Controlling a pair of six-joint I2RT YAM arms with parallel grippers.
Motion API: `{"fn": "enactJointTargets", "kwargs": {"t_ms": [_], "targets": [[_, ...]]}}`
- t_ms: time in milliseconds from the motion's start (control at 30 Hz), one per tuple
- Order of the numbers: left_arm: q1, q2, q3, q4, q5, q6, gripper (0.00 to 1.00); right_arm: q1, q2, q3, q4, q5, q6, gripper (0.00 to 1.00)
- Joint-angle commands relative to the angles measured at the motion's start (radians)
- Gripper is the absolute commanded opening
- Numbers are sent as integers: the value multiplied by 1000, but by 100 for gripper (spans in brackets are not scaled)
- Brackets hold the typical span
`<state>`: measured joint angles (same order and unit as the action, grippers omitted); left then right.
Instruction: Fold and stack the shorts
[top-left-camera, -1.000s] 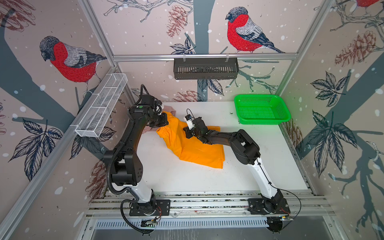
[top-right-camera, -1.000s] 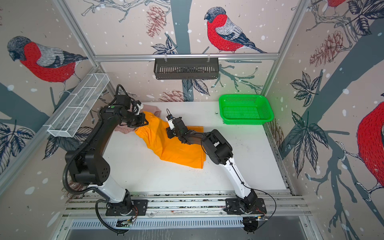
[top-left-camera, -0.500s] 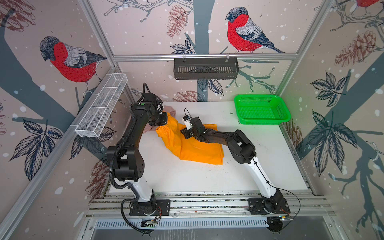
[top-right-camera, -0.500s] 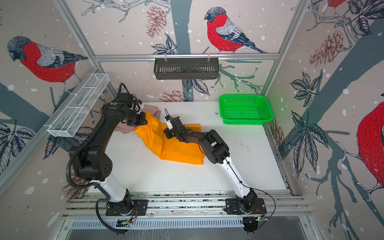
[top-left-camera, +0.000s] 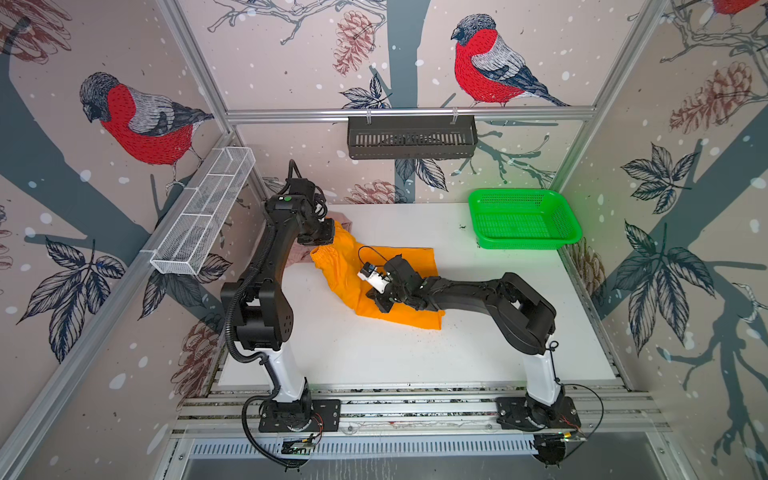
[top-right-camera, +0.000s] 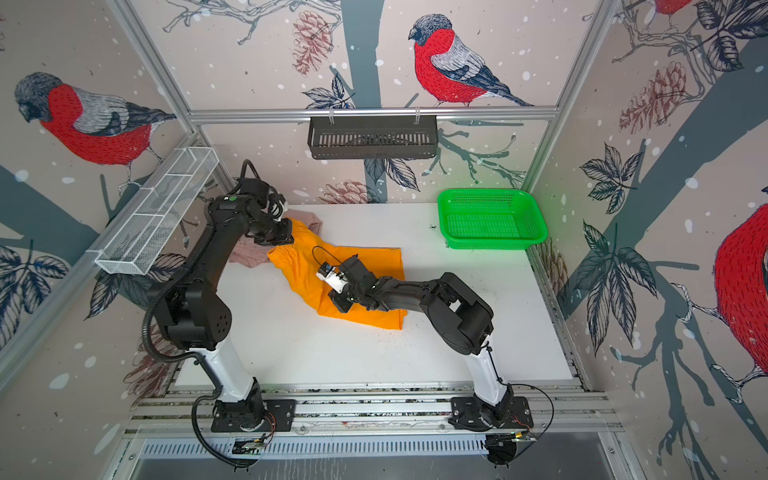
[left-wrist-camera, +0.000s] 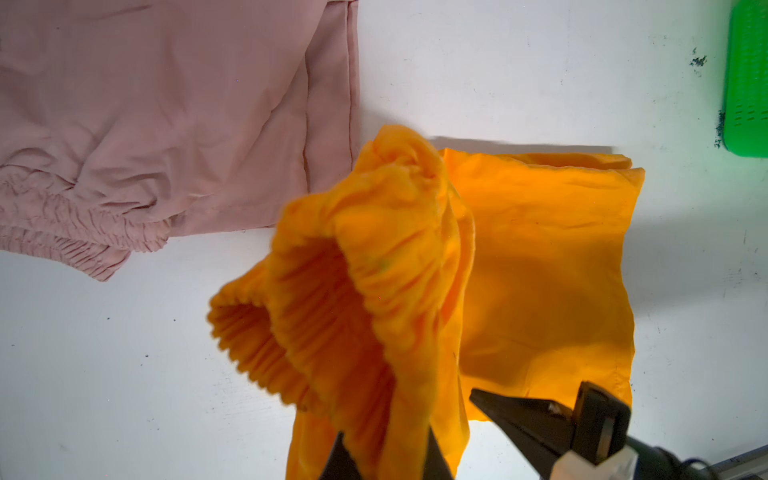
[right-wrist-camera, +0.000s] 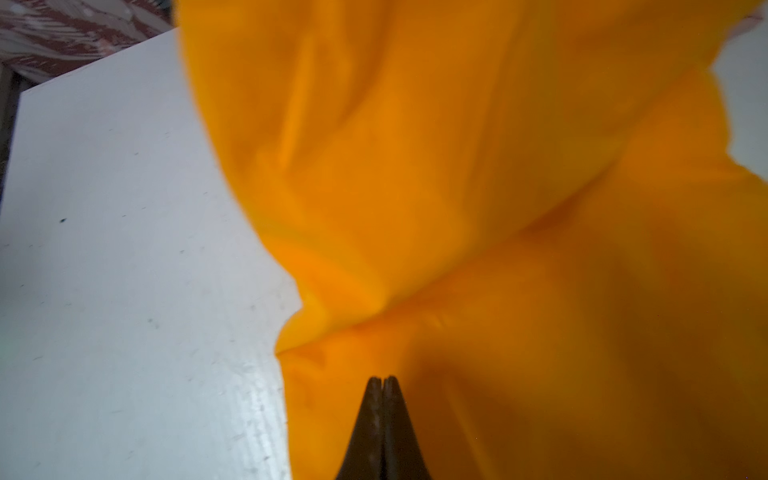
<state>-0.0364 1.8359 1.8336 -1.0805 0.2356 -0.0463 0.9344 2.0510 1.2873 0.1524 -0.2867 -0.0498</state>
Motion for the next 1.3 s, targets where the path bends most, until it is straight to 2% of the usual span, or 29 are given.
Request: {"fn": "enactJointTargets", "kwargs": {"t_ms": [0, 133, 367, 533, 567, 600, 633, 667, 700, 767, 833, 900, 967, 1100, 1267], "targets": [[-2, -4, 13, -37, -8, 22, 0, 21, 9, -21, 12, 19, -37, 2], [-1, -6, 12, -43, -15, 24, 0, 49, 41, 11, 38, 56, -41, 1], [0, -4, 16, -42, -21, 26, 0, 84, 147, 94, 70, 20, -36, 1], [-7, 4, 49, -60, -34, 22, 0, 112, 268, 249, 41, 17, 0, 1], [-16, -6, 42, -50, -41, 19, 0, 115, 278, 270, 46, 18, 15, 3], [-23, -15, 31, -37, -44, 12, 0, 116, 277, 278, 56, 12, 30, 9], [-36, -22, 18, -25, -39, 5, 0, 116, 265, 275, 76, 4, 48, 19], [-47, -24, 11, -22, -31, 2, 0, 114, 245, 261, 97, -4, 62, 22], [-60, -23, 8, -24, -31, -3, 0, 113, 217, 242, 107, -9, 70, 23], [-83, -22, 6, -31, -40, -17, 0, 101, 131, 154, 131, -4, 80, 30], [-111, -24, 7, -35, -75, -34, 0, 84, 19, 23, 157, 15, 89, 37], [-151, -23, 20, -44, -122, -48, 0, 68, -88, -117, 158, 60, 94, 39], [-204, -21, 43, -57, -159, -58, 0, 53, -197, -260, 145, 117, 102, 35], [-301, -8, 73, -57, -174, -79, 0, 29, -345, -476, 129, 196, 150, 19], [-402, 32, 80, -54, -191, -105, 0, 10, -441, -635, 142, 216, 217, 11]]}}
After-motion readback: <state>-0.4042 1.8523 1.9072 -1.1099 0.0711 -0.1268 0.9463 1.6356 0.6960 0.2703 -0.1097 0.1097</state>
